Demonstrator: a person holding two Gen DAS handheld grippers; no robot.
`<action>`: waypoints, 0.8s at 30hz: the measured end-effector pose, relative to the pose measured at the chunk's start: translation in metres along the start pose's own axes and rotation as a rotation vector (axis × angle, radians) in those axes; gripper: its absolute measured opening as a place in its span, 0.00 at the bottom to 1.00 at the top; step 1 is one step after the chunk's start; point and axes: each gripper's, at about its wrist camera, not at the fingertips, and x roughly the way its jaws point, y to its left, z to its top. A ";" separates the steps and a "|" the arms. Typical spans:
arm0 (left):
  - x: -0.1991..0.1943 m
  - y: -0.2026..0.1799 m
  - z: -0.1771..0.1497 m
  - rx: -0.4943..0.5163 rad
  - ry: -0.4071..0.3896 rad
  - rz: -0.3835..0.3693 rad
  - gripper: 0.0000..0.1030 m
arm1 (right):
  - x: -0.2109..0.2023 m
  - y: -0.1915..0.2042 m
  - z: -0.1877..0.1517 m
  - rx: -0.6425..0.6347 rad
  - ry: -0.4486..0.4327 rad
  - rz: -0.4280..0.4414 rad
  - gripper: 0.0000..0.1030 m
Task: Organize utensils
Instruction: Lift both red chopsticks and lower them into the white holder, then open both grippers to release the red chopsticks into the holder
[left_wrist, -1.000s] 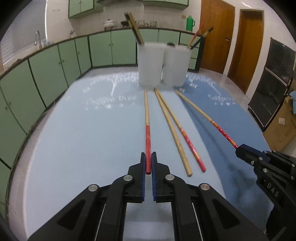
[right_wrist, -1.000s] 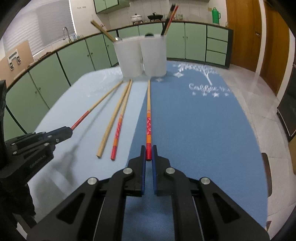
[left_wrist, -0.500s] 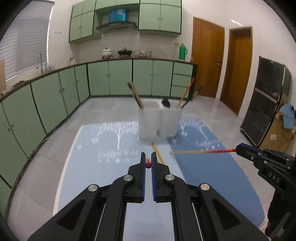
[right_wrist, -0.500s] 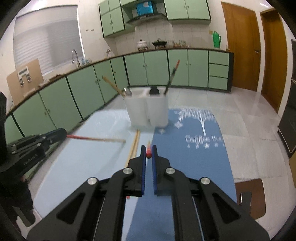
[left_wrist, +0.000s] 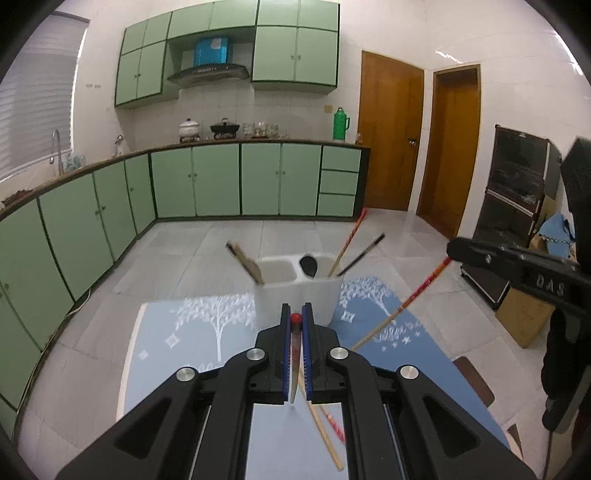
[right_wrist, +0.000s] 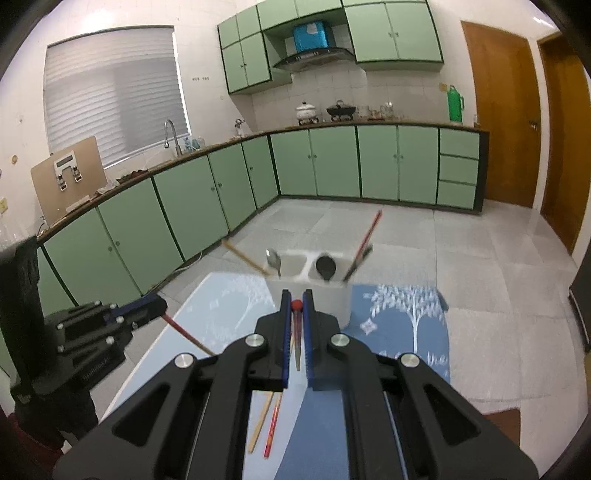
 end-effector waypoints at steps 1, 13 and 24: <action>0.000 0.000 0.004 -0.004 -0.007 -0.008 0.05 | -0.001 -0.001 0.010 -0.007 -0.010 0.000 0.05; 0.007 0.000 0.097 -0.001 -0.234 0.021 0.05 | 0.013 -0.025 0.106 -0.029 -0.117 -0.058 0.05; 0.100 0.013 0.105 -0.017 -0.128 0.048 0.05 | 0.108 -0.033 0.111 -0.075 0.007 -0.115 0.06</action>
